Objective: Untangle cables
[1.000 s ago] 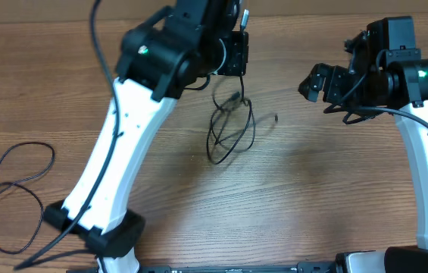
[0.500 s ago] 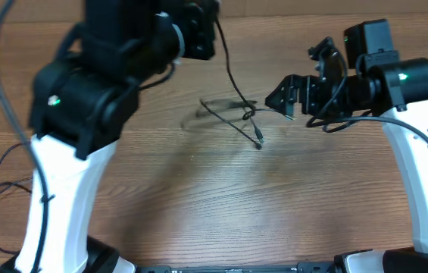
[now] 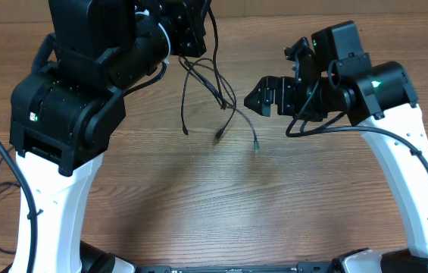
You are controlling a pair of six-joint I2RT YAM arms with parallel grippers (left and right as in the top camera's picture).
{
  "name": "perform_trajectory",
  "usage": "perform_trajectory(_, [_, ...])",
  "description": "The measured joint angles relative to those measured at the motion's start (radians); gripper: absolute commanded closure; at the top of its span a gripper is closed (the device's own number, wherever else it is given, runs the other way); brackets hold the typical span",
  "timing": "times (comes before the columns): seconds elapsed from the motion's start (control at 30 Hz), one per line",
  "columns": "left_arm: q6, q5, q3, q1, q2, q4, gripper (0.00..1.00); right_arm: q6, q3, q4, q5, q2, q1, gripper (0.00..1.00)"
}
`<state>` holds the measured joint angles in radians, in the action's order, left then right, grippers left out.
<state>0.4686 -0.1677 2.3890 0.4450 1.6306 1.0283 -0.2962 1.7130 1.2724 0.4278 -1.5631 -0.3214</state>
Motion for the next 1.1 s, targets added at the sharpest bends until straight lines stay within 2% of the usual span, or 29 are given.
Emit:
perform_trajectory(0.53, [0.013,-0.005,0.0,0.0,0.0,0.027,0.96,0.025,0.0,0.003,-0.014,-0.069,-0.042,0.05])
perform_trajectory(0.7, [0.058,0.023,0.0,0.0,0.0,0.052,0.96,0.028,0.0,0.001,-0.013,-0.071,-0.06,0.05])
perform_trajectory(0.83, [0.149,0.104,0.0,-0.005,0.0,0.096,0.96,0.028,0.0,-0.01,-0.013,-0.071,-0.061,0.05])
perform_trajectory(0.97, [0.324,0.209,0.0,-0.009,0.0,0.142,0.96,0.001,0.0,-0.032,-0.013,-0.071,-0.061,0.05])
perform_trajectory(1.1, [0.447,0.253,0.0,-0.009,0.0,0.147,0.96,-0.053,0.0,-0.074,-0.013,-0.071,-0.066,0.06])
